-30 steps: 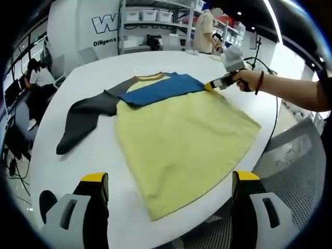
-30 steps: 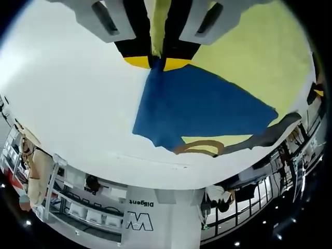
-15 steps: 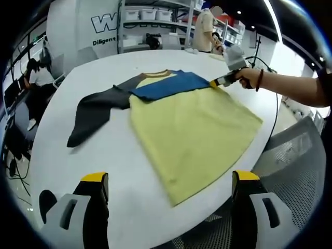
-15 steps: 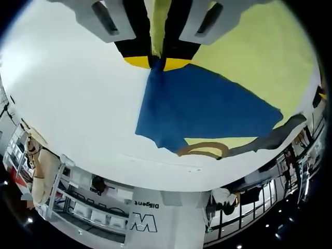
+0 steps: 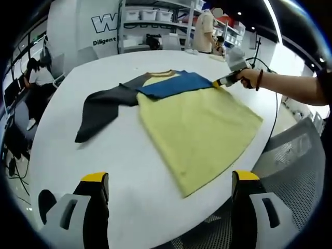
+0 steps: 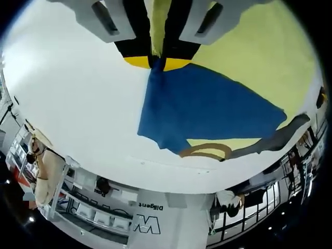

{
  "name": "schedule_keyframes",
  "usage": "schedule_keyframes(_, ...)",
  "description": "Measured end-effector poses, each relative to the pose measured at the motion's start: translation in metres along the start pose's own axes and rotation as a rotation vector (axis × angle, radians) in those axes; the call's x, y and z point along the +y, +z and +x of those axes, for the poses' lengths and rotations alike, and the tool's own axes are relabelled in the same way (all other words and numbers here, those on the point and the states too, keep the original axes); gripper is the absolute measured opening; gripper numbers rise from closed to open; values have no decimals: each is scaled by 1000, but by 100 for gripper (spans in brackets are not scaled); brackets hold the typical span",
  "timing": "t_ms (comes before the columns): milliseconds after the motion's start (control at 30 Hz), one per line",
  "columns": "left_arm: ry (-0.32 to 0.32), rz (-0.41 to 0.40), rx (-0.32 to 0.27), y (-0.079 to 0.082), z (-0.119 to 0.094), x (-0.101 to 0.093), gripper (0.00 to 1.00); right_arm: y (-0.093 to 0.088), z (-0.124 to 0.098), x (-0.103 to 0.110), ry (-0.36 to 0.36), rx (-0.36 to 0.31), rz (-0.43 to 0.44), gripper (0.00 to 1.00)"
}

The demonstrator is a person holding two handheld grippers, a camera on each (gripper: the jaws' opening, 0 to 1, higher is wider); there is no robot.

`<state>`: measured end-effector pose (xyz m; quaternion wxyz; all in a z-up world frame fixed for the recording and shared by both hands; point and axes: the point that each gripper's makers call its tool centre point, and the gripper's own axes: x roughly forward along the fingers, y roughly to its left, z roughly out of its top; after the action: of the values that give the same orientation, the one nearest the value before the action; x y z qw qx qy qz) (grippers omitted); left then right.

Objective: Fold the garment on the visible template until the final outline fits inside the template.

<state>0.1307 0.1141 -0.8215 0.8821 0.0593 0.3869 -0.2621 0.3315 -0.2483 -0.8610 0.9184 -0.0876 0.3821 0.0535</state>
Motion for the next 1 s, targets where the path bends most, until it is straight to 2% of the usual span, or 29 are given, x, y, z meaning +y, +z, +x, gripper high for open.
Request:
schedule_keyframes(367, 1, 1, 7, -1, 0, 1, 97, 0, 2, -6, -20, -3, 2, 1)
schedule_keyframes(567, 0, 1, 7, -2, 0, 1, 97, 1, 2, -6, -9, -27, -44, 1)
schedule_keyframes(633, -1, 0, 8, -2, 0, 1, 97, 2, 3, -7, -11, -34, -17, 2)
schedule_keyframes(667, -1, 1, 8, -2, 0, 1, 97, 2, 3, -7, -18, -43, 42, 3)
schedule_keyframes(700, -1, 3, 9, -2, 0, 1, 97, 4, 5, -8, -1, -64, 46, 4)
schedule_keyframes(833, -3, 5, 13, -3, 1, 0, 97, 9, 3, -9, 10, -90, 67, 13)
schedule_keyframes(1000, -4, 13, 19, -4, 1, -1, 97, 23, -5, -4, 44, -155, 107, 36)
